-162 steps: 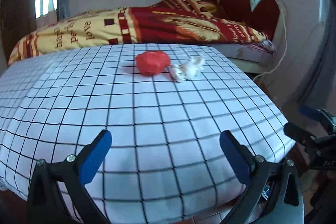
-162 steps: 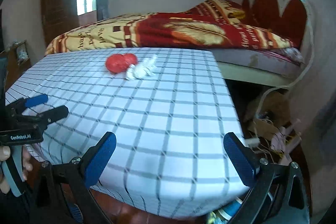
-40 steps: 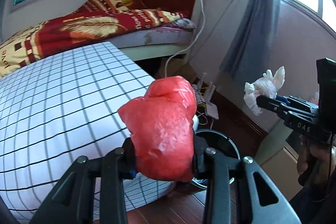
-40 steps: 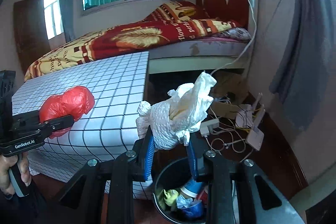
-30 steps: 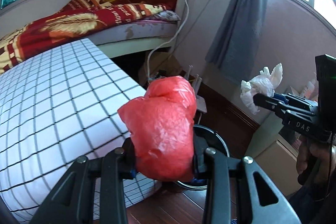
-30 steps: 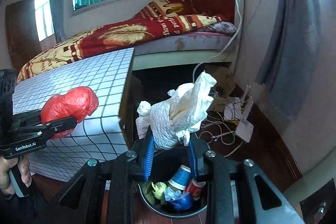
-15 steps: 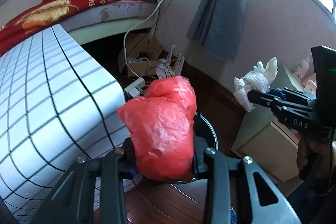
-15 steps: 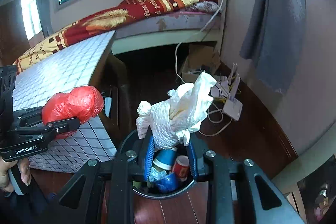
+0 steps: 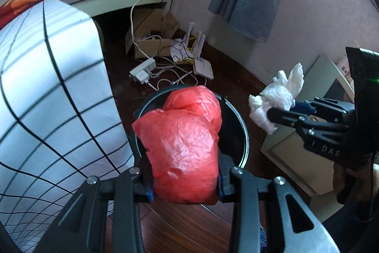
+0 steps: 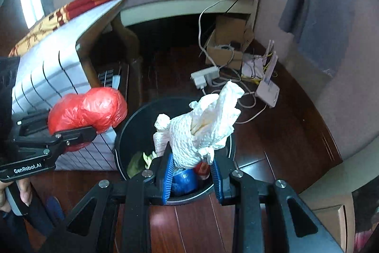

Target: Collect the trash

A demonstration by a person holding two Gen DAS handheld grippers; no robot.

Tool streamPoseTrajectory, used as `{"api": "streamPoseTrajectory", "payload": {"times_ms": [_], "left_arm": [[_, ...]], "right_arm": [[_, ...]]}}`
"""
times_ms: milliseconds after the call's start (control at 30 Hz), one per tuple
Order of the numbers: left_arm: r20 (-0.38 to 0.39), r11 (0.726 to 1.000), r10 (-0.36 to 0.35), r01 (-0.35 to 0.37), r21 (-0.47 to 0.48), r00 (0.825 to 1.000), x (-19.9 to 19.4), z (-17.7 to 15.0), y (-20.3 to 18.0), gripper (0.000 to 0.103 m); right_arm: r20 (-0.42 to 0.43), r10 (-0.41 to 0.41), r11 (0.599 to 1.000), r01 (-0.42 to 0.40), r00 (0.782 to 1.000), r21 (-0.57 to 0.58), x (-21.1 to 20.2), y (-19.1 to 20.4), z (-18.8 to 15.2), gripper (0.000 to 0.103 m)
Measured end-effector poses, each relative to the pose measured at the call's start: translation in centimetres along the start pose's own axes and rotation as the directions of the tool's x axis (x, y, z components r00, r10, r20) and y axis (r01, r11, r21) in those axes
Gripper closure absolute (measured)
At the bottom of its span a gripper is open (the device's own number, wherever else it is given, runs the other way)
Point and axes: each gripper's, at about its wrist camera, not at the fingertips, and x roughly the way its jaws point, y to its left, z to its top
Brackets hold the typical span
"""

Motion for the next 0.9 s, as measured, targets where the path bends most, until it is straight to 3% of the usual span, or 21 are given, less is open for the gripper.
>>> {"api": "streamPoseTrajectory", "payload": {"times_ms": [533,633,700,733,767,867,900], "left_arm": [[-0.105,0.999,-0.001,-0.003,-0.033,0.994,5.0,-1.3,1.2,0.065],[-0.121,0.999,-0.029,0.025,-0.038,0.992,5.4,-1.2,1.4,0.062],[-0.121,0.999,0.005,-0.01,-0.043,0.993,6.0,-1.2,1.4,0.041],[-0.118,0.998,0.032,-0.039,-0.051,0.992,6.0,-1.4,1.6,0.023],[-0.111,0.998,0.034,-0.04,-0.058,0.993,5.7,-1.6,1.8,0.016],[-0.103,0.996,0.069,-0.075,-0.049,0.992,5.1,-1.9,2.0,0.009],[-0.095,0.995,0.083,-0.088,-0.044,0.992,4.9,-2.0,2.1,0.007]], "right_arm": [[-0.13,0.021,0.998,-0.028,0.991,-0.049,6.2,0.6,-1.0,0.072],[-0.14,0.038,0.997,-0.047,0.989,-0.061,7.1,1.0,-1.0,0.072],[-0.152,-0.02,0.994,0.004,0.988,-0.108,8.0,1.2,-1.1,0.062],[-0.155,-0.085,0.99,0.066,0.984,-0.126,8.5,1.0,-1.4,0.033],[-0.154,-0.098,0.989,0.079,0.983,-0.125,8.6,0.8,-1.6,0.016],[-0.163,-0.123,0.989,0.106,0.979,-0.105,8.7,-0.1,-1.8,0.016],[-0.157,-0.125,0.989,0.11,0.98,-0.1,8.5,-0.2,-1.7,0.011]]}}
